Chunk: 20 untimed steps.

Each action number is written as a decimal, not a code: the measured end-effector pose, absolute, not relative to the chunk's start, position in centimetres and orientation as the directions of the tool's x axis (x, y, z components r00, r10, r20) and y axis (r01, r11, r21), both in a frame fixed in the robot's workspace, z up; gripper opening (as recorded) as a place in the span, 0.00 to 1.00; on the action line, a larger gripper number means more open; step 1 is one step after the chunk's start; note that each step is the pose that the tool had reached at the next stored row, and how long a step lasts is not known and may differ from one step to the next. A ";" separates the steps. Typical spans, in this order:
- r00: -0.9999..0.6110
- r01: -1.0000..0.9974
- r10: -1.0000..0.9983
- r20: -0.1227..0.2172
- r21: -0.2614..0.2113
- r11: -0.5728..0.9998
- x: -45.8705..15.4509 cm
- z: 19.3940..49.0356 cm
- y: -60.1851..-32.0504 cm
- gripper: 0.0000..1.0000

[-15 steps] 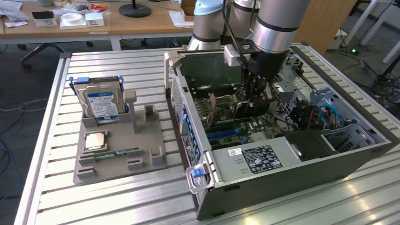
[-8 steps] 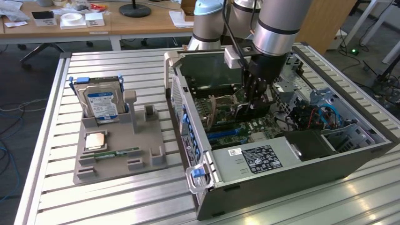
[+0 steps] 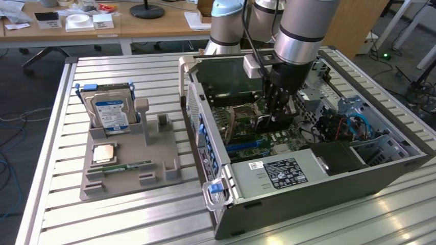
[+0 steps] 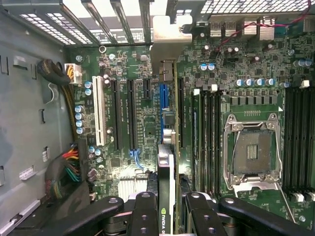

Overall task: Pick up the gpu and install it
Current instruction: 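Insert the gpu into the slot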

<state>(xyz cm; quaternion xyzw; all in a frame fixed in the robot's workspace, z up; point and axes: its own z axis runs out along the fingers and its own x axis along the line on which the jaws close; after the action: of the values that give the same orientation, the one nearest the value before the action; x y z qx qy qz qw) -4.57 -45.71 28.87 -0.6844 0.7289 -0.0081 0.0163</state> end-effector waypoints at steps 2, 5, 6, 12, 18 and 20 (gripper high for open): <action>-0.063 -0.997 -0.998 -0.012 -0.034 0.063 -4.6 28.9 -45.7 0.26; -0.063 -0.997 -0.998 -0.013 -0.034 0.063 -4.7 28.9 -45.9 0.26; -0.063 -0.997 -0.998 -0.013 -0.034 0.063 -4.7 28.9 -46.0 0.26; -0.063 -0.997 -0.998 -0.013 -0.034 0.063 -5.1 28.9 -46.2 0.26; -0.063 -0.997 -0.998 -0.013 -0.034 0.063 -5.6 28.8 -46.2 0.26; -0.063 -0.997 -0.998 -0.013 -0.034 0.063 -5.8 28.8 -46.2 0.26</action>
<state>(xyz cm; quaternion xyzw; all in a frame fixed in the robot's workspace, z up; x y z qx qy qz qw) -5.77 -46.23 28.84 -0.6844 0.7289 -0.0082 0.0163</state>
